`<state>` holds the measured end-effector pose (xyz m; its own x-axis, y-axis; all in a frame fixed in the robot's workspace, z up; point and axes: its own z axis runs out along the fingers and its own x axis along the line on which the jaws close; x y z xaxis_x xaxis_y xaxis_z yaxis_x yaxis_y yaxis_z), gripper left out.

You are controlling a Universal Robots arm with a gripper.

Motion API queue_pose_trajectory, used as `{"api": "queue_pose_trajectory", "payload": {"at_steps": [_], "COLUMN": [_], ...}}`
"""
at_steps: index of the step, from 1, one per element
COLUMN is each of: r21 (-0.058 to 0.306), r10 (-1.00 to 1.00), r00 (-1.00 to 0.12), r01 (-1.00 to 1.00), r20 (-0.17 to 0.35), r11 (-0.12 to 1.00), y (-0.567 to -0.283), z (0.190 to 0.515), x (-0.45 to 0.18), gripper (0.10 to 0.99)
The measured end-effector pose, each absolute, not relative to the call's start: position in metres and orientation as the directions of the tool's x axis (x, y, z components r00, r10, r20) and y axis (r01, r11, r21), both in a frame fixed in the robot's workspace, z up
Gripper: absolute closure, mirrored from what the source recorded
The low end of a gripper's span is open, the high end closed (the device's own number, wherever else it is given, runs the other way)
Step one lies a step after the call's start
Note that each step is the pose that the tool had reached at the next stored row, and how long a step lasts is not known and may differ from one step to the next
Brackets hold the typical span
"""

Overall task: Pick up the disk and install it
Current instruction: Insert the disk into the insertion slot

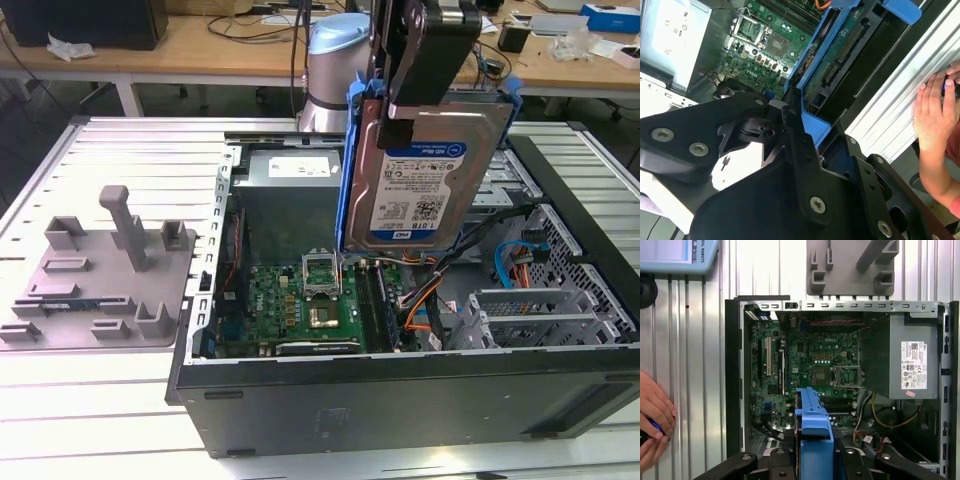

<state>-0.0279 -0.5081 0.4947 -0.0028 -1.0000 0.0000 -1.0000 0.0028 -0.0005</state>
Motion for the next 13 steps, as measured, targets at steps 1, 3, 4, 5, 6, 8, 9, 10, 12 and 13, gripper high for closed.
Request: {"api": "queue_pose_trajectory", "payload": {"at_steps": [1,3,4,5,6,8,9,10,12,13], "r21": [0.000,0.000,0.000,-0.001,0.000,0.000,0.000,0.000,0.000,0.000], "r10": [-1.000,-1.000,-1.000,-1.000,-1.000,-1.000,-1.000,-1.000,-1.000,-1.000], "r00": [-0.003,-0.003,-0.003,-0.003,-0.003,-0.003,-0.003,-0.003,-0.003,-0.003], "r01": [-1.000,-1.000,-1.000,-1.000,-1.000,-1.000,-1.000,-1.000,-1.000,-1.000], "r20": [-0.001,-0.005,-0.007,-0.009,-0.010,-0.011,-0.011,-0.011,-0.011,-0.011], "r11": [0.003,0.003,0.003,0.003,0.003,0.003,0.003,0.003,0.003,0.003], "y": [-0.511,-0.515,-0.516,-0.519,-0.520,-0.521,-0.521,-0.522,-0.523,-0.523], "z": [0.494,0.494,0.494,0.494,0.494,0.494,0.494,0.494,0.494,0.494], "x": [-0.028,-0.026,-0.026,-0.025,-0.024,-0.021,-0.019,-0.016,-0.010,-0.008], "gripper": [0.722,0.722,0.722,0.722,0.722,0.722,0.722,0.722,0.722,0.722]}}
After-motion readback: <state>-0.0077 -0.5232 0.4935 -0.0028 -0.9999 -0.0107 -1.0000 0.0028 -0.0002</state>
